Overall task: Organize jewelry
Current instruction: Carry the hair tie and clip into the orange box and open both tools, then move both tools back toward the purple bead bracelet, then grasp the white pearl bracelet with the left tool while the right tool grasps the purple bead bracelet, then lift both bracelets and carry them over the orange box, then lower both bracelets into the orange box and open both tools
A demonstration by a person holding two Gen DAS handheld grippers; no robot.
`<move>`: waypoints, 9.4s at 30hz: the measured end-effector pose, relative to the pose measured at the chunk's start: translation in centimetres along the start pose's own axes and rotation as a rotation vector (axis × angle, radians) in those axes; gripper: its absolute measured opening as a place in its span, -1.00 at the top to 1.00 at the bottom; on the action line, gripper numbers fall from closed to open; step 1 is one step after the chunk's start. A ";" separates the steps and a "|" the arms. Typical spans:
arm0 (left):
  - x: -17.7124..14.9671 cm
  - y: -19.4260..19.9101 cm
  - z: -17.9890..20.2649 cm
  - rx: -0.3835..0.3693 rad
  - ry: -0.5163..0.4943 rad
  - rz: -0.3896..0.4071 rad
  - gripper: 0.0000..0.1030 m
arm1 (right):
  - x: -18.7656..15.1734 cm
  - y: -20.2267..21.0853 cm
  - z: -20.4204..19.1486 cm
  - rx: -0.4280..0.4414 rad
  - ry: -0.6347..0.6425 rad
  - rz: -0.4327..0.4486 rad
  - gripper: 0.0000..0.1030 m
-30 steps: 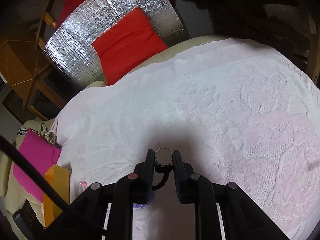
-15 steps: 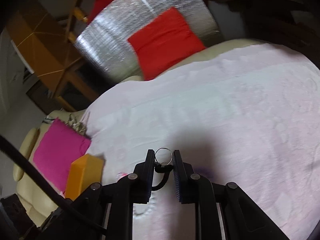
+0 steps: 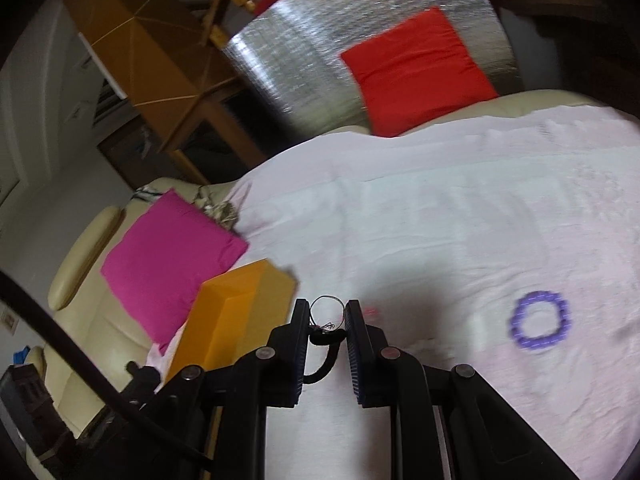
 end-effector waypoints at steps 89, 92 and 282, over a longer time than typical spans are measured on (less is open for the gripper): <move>0.4 -13.9 10.1 0.081 -0.130 -0.233 -0.18 | 0.4 1.5 17.9 -0.250 -0.098 -0.183 -0.09; 0.0 -15.0 10.6 0.054 -0.158 -0.263 0.14 | -0.1 0.1 17.8 -0.312 -0.062 -0.220 0.05; -3.3 -1.5 -13.6 0.340 0.074 -0.119 0.46 | -5.9 -14.8 -17.2 0.060 0.263 -0.337 0.73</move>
Point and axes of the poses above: each gripper's, at about its wrist camera, not at the fingertips, and y roughly against the way its jaws point, z to its right, x to its top, the point moved 7 cm from there along -y, roughly the way its jaws point, and after that the axes turned 12 degrees about -z, right-handed, at the moved point
